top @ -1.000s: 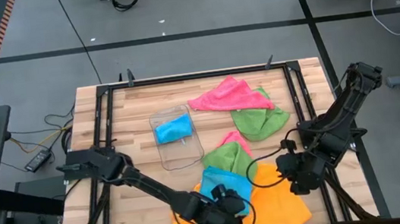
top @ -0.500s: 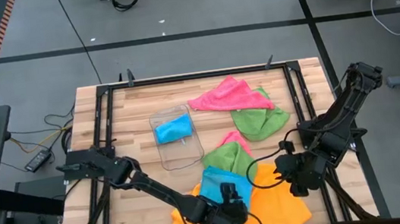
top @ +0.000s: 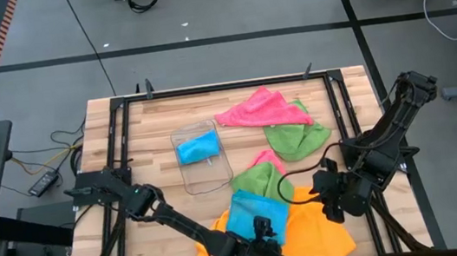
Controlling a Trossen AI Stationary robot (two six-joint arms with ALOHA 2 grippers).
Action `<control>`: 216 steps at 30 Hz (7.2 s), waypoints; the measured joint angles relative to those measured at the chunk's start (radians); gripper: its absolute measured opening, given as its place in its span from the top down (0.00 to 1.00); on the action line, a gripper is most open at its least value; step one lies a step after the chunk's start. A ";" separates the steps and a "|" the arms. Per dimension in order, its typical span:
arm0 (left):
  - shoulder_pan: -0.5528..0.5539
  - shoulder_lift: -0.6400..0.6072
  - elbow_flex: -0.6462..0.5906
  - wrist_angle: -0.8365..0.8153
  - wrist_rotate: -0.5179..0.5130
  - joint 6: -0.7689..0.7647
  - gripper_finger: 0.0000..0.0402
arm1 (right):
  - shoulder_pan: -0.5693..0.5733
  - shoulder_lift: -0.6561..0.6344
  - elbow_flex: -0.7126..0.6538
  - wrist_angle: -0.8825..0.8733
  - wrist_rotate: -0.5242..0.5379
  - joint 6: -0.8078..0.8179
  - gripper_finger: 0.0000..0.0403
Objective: Fold microfiber towels
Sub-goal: Fold the blue towel
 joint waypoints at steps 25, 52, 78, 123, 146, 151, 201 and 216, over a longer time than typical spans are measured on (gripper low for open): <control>-0.009 0.028 0.001 -0.155 -0.134 0.133 0.35 | 0.000 0.000 0.000 0.001 0.003 0.022 0.75; 0.009 0.017 0.219 -0.205 -0.098 -0.390 0.97 | 0.069 0.017 -0.002 0.107 -0.014 -0.261 0.70; 0.049 0.017 0.257 -0.140 -0.029 -0.728 0.93 | 0.049 0.187 -0.035 0.497 0.030 -0.418 0.23; 0.094 -0.097 0.257 -0.119 0.065 -0.591 0.59 | -0.019 0.042 -0.037 0.296 -0.096 -0.400 0.98; 0.116 -0.228 0.252 -0.257 0.149 -0.567 0.45 | -0.138 0.041 0.290 -0.237 -0.712 -0.205 0.98; 0.114 -0.237 0.250 -0.285 0.199 -0.550 0.51 | -0.176 0.089 0.267 -0.269 -0.869 -0.320 0.99; 0.005 -0.293 0.251 -0.460 0.301 -0.692 0.68 | -0.268 0.400 0.048 -0.017 -0.212 -0.667 0.99; 0.009 -0.293 0.251 -0.468 0.301 -0.700 0.72 | -0.136 0.400 0.145 -0.155 -0.282 -0.905 0.99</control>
